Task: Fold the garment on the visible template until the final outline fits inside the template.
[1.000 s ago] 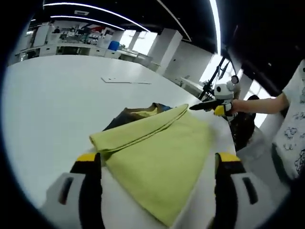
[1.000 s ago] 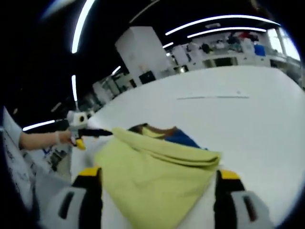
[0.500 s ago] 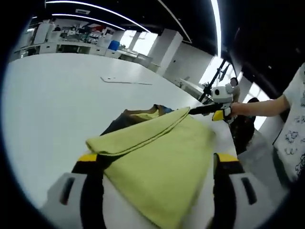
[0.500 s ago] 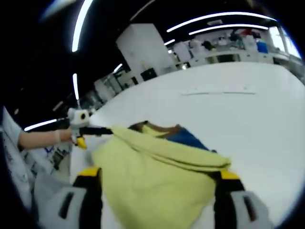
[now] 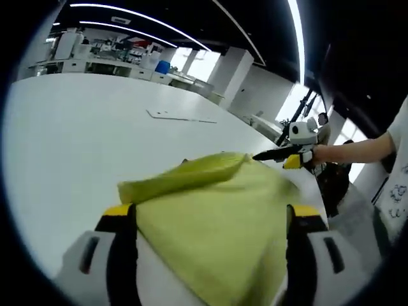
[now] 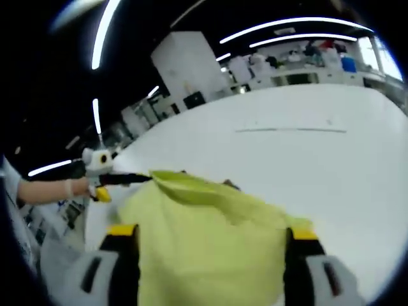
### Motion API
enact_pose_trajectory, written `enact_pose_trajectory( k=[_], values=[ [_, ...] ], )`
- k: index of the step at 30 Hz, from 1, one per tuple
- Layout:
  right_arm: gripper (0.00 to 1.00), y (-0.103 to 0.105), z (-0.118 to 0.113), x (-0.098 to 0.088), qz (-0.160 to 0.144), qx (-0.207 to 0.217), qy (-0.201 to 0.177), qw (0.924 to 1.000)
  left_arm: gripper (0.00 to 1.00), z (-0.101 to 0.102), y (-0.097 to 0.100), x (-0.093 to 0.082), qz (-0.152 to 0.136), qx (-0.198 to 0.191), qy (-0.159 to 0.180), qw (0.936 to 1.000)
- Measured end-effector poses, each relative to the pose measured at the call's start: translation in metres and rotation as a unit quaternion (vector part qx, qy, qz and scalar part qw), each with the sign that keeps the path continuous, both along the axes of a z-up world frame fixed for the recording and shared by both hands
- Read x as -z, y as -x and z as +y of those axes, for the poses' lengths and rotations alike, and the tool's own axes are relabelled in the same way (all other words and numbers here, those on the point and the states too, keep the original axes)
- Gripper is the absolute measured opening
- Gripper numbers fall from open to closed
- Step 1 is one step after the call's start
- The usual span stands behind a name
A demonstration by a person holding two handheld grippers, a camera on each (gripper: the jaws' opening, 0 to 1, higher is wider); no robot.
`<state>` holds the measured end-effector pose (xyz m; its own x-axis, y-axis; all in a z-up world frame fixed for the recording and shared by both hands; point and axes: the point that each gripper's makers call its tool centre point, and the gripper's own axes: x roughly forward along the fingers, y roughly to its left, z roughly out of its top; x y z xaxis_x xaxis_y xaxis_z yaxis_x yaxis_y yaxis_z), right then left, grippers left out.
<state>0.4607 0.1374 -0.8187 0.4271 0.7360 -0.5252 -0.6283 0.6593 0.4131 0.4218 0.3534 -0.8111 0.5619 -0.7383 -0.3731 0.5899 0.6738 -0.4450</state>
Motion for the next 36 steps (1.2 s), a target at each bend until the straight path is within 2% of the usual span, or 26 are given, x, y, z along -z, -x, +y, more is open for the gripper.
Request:
enact_pose_trajectory(
  k=[9,16,22,26,36],
  values=[
    [0.95,-0.001,-0.002,0.001,-0.001,-0.004,0.002,1.0,0.93,0.0,0.0,-0.002,0.0,0.0,0.001,1.0],
    [0.94,0.008,-0.006,-0.005,-0.008,-0.01,0.007,0.9999,0.92,0.008,0.005,-0.002,-0.004,-0.003,-0.014,0.9999],
    [0.93,0.026,-0.019,-0.013,-0.015,-0.007,0.013,0.9998,0.88,0.017,0.011,-0.005,-0.015,-0.008,-0.032,0.9994],
    [0.9,0.031,-0.031,-0.014,-0.02,0.0,0.016,0.9997,0.85,0.028,0.019,-0.007,-0.024,-0.017,-0.036,0.9989],
    [0.87,0.046,-0.06,-0.016,-0.031,0.025,0.024,0.9989,0.76,0.038,0.043,-0.013,-0.035,-0.022,-0.049,0.9979]
  ],
)
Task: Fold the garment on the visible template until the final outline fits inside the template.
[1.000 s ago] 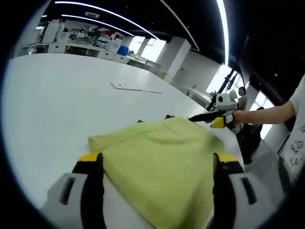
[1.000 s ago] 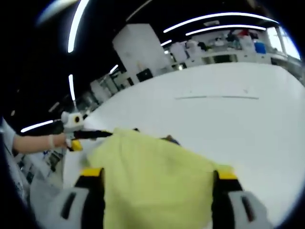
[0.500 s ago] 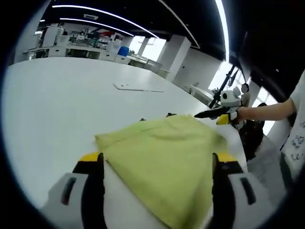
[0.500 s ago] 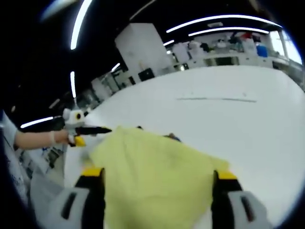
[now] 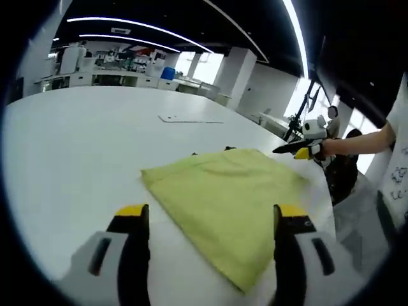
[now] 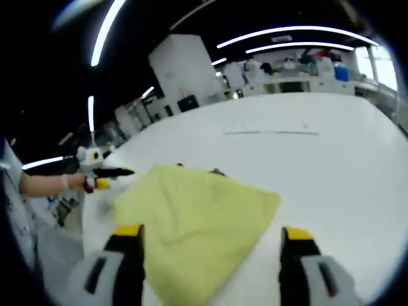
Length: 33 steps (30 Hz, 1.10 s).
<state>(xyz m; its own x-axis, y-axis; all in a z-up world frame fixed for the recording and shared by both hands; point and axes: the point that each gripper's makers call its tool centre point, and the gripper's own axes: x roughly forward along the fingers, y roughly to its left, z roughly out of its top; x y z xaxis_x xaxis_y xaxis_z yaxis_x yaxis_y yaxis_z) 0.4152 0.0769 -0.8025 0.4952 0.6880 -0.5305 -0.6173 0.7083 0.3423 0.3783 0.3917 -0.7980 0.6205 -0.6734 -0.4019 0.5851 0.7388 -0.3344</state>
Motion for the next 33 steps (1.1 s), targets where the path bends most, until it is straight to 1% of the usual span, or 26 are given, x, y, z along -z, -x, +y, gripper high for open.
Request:
enact_pose_trajectory(
  k=[5,8,9,10,13,15,17,21,23,27,29,33],
  values=[
    [0.84,0.012,-0.01,0.002,-0.002,0.009,0.011,0.9999,0.74,0.006,0.013,0.004,0.006,-0.003,-0.008,0.9999],
    [0.82,0.014,-0.015,0.003,-0.001,0.013,0.011,0.9999,0.72,0.01,0.019,0.004,0.009,-0.007,-0.01,0.9999],
    [0.82,0.016,-0.017,0.004,-0.002,0.014,0.013,0.9998,0.7,0.01,0.024,0.005,0.012,-0.008,-0.012,0.9998],
    [0.81,0.02,-0.019,0.004,-0.004,0.013,0.018,0.9997,0.67,0.01,0.027,0.005,0.015,-0.008,-0.012,0.9998],
    [0.79,0.024,-0.022,0.005,-0.009,0.011,0.023,0.9996,0.57,0.01,0.038,0.005,0.02,-0.012,-0.011,0.9997],
    [0.79,0.029,-0.025,0.004,-0.009,0.008,0.025,0.9996,0.55,0.014,0.042,0.006,0.021,-0.016,-0.007,0.9996],
    [0.77,0.034,-0.029,0.003,-0.018,0.003,0.033,0.9993,0.53,0.017,0.045,0.007,0.024,-0.017,-0.004,0.9995],
    [0.71,0.044,-0.035,0.004,-0.02,-0.003,0.041,0.999,0.52,0.019,0.056,0.012,0.03,-0.007,-0.01,0.9995],
    [0.66,0.052,-0.036,0.005,-0.021,-0.012,0.05,0.9985,0.52,0.019,0.059,0.013,0.031,-0.006,-0.012,0.9994],
    [0.64,0.066,-0.035,0.007,-0.011,-0.022,0.052,0.9984,0.51,0.016,0.068,0.014,0.033,-0.005,-0.01,0.9994],
    [0.6,0.072,-0.035,0.009,-0.006,-0.026,0.053,0.9983,0.5,0.013,0.071,0.015,0.035,-0.005,-0.009,0.9993],
    [0.55,0.078,-0.036,0.015,-0.003,-0.037,0.059,0.9976,0.46,0.012,0.077,0.017,0.035,-0.002,-0.012,0.9993]
  ],
)
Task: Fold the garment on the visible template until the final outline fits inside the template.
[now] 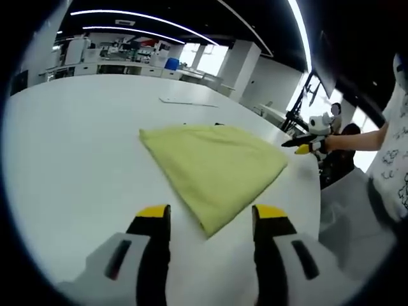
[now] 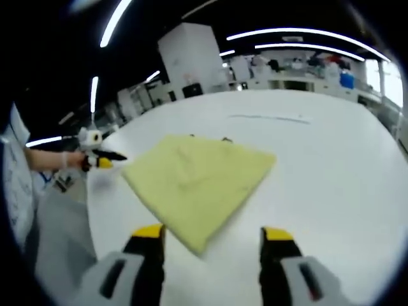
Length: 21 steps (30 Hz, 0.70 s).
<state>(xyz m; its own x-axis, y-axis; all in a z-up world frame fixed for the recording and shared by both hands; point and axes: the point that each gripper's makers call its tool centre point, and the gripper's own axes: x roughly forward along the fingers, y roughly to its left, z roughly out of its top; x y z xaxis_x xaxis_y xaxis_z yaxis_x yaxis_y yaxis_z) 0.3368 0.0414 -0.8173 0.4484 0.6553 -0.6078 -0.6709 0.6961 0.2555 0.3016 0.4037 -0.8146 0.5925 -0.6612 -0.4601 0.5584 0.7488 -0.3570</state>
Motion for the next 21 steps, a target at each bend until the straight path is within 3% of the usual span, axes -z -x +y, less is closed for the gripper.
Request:
enact_pose_trajectory(
  k=[7,13,21],
  values=[
    [0.34,0.015,0.007,0.012,0.028,-0.017,0.004,0.9995,0.39,0.0,0.006,0.008,0.02,0.0,0.007,0.9998],
    [0.15,0.019,0.012,0.022,0.039,-0.024,0.01,0.9989,0.24,-0.003,0.01,0.015,0.038,-0.003,0.017,0.9991],
    [0.05,0.02,0.013,0.023,0.054,-0.021,0.004,0.9983,0.15,-0.005,0.007,0.019,0.05,-0.001,0.027,0.9984]
  ],
)
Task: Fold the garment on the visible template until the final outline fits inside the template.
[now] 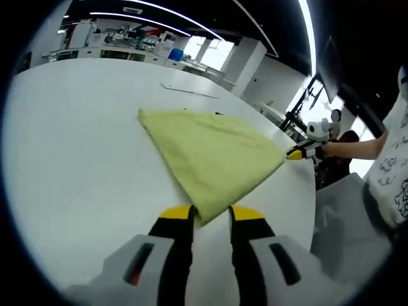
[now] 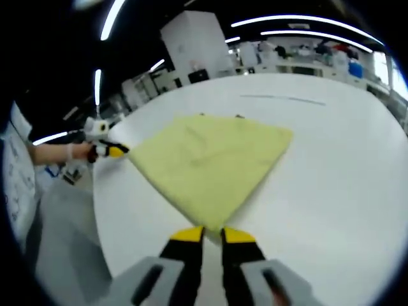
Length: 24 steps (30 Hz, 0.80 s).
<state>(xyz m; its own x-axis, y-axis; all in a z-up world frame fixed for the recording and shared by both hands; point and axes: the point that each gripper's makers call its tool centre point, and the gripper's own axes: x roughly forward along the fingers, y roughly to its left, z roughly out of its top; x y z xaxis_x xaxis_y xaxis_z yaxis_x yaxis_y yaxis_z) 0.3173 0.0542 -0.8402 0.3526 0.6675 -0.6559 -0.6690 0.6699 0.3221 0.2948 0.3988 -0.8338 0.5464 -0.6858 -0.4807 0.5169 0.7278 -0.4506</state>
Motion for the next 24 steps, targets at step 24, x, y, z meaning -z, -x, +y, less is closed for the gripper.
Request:
enact_pose_trajectory(
  k=[24],
  values=[
    [0.0,0.036,-0.016,-0.003,0.026,0.003,0.001,0.9997,0.0,-0.013,0.04,0.004,0.054,-0.012,0.038,0.9977]
  ],
)
